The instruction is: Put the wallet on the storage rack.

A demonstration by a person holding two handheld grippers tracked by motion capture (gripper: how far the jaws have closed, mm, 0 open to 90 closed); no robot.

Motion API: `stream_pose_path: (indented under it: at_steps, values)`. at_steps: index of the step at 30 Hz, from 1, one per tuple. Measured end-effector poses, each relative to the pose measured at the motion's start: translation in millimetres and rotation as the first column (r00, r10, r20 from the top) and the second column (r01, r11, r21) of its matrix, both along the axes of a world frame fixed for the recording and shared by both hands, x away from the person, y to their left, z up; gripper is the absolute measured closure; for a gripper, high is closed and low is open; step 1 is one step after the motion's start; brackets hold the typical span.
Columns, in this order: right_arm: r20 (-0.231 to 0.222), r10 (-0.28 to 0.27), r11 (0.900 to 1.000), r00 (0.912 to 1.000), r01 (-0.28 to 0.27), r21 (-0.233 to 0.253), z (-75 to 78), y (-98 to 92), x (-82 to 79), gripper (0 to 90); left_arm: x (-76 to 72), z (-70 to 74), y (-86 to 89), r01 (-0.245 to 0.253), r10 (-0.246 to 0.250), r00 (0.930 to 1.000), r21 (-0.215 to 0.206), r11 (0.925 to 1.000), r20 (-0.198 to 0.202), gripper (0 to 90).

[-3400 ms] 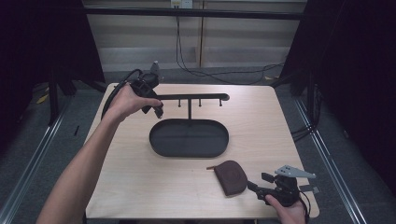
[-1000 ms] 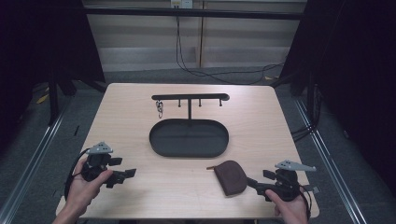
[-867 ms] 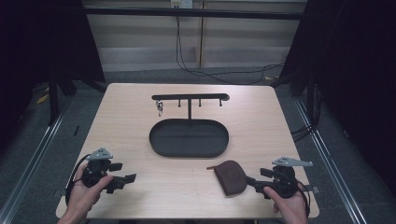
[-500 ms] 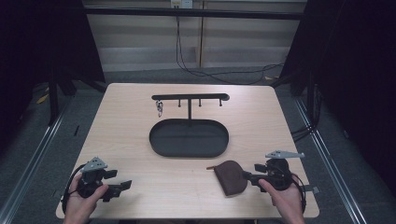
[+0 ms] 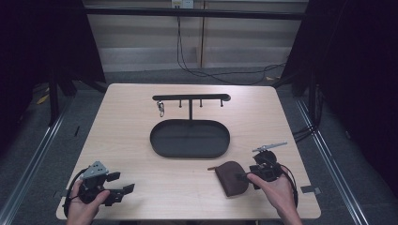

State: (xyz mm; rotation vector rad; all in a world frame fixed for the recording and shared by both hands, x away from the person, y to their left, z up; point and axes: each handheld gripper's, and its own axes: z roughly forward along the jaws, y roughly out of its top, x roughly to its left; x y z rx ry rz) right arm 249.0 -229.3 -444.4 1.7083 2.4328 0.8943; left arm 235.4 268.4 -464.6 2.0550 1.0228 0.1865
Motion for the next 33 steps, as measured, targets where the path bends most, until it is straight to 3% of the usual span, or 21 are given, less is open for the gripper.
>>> stream_pose_path:
  at_steps: [6,11,16,23,24,29,30,33]
  values:
    - [-0.087,0.023,0.998,0.996,-0.028,-0.059,-2.3,7.8,14.4,26.2,0.0,0.4,-1.5,0.014,-0.014,0.9999,-0.002,0.9999,0.0,22.8]
    - [-0.17,0.026,0.995,0.9851,-0.041,-0.087,-5.8,14.5,27.5,27.3,1.0,0.4,-0.6,0.019,-0.019,0.9998,0.002,0.9998,-0.008,22.5]
    - [-0.207,0.027,0.991,0.9779,-0.053,-0.12,-11.0,23.7,34.2,26.2,3.5,-1.2,2.0,0.014,-0.013,0.9996,0.004,0.9999,-0.026,22.0]
    - [-0.235,0.033,0.983,0.9714,-0.074,-0.167,-14.9,35.2,44.0,19.5,3.8,-0.3,3.1,0.004,-0.004,0.9998,-0.004,1.0,-0.019,21.7]
    - [-0.252,0.037,0.98,0.9669,-0.084,-0.179,-15.3,39.8,46.9,18.0,4.3,-0.9,3.5,0.005,-0.005,0.9997,-0.003,1.0,-0.025,21.7]
    - [-0.299,0.03,0.982,0.9537,-0.084,-0.17,-18.8,43.7,53.8,16.7,3.9,-0.6,3.3,0.009,-0.009,0.9997,-0.004,1.0,-0.024,21.7]
    - [-0.324,0.015,0.986,0.946,-0.068,-0.152,-19.9,41.8,54.7,18.1,3.6,-0.6,2.9,0.009,-0.009,0.9997,-0.005,0.9999,-0.022,21.7]
    - [-0.334,0.031,0.992,0.9419,-0.069,-0.102,-21.4,38.0,55.2,23.5,3.6,-0.6,2.8,0.011,-0.012,0.9997,-0.004,0.9999,-0.022,21.7]
